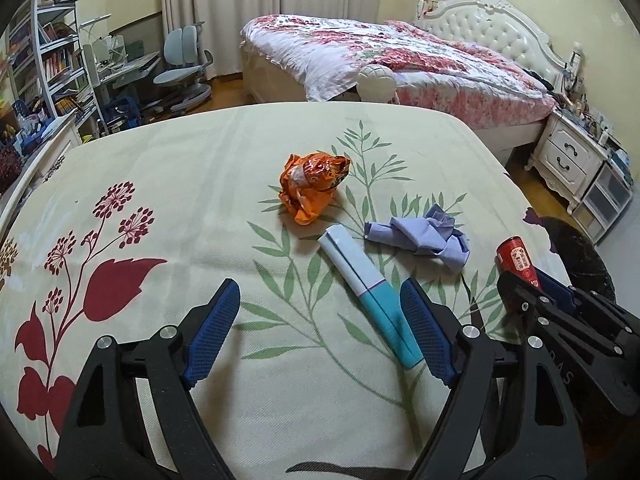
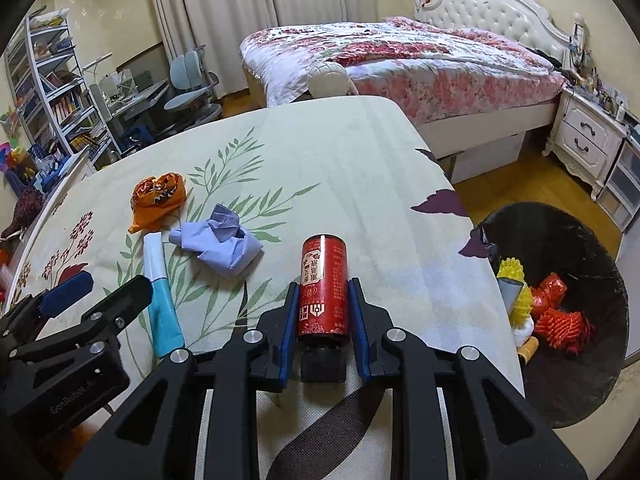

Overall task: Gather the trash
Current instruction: 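Grasp the blue-white tube with the left gripper while the right holds the red can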

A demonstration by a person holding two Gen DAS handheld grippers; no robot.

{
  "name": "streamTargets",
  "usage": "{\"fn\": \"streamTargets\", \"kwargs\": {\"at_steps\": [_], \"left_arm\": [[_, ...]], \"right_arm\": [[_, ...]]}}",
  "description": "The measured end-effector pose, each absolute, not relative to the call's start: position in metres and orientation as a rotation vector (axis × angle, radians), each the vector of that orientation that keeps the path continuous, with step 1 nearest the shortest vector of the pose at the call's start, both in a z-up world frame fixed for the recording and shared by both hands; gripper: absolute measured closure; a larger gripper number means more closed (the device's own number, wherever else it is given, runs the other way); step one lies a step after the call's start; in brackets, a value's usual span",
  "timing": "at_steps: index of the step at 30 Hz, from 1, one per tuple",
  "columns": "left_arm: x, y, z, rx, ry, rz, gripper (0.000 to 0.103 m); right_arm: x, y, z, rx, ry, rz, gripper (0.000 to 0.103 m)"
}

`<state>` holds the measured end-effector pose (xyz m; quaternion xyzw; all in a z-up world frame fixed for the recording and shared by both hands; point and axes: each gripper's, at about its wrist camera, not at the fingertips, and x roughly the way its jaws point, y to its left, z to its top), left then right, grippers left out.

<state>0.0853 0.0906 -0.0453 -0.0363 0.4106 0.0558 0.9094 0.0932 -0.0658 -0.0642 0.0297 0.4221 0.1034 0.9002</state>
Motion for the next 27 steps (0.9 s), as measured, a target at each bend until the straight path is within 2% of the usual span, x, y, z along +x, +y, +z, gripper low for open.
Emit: {"fn": "streamTargets", "kwargs": {"at_steps": [5,10,11,17,20,24,27], "left_arm": [[0.097,0.085,-0.054,-0.046,0.903,0.109,0.023],[0.091,0.092,-0.056,-0.048,0.908,0.072,0.047],[0.088,0.093,-0.056,-0.043,0.900,0.051,0.055],[0.079,0.097,-0.056,-0.032,0.881,0.004,0.078],[0.076,0.102,-0.056,-0.044,0.878,-0.012,0.083],[0.072,0.108,-0.056,-0.073,0.875,-0.024,0.088],[0.071,0.113,-0.056,-0.096,0.875,-0.032,0.092]], "right_arm": [[0.092,-0.067,-0.064,0.059,0.872,0.216,0.078],[0.091,-0.068,-0.064,0.064,0.872,0.218,0.078],[0.091,-0.068,-0.064,0.064,0.872,0.218,0.078],[0.091,-0.068,-0.064,0.067,0.872,0.218,0.078],[0.091,-0.068,-0.064,0.063,0.872,0.217,0.077],[0.092,-0.068,-0.062,0.062,0.871,0.212,0.068],[0.092,-0.069,-0.062,0.069,0.872,0.214,0.067]]}}
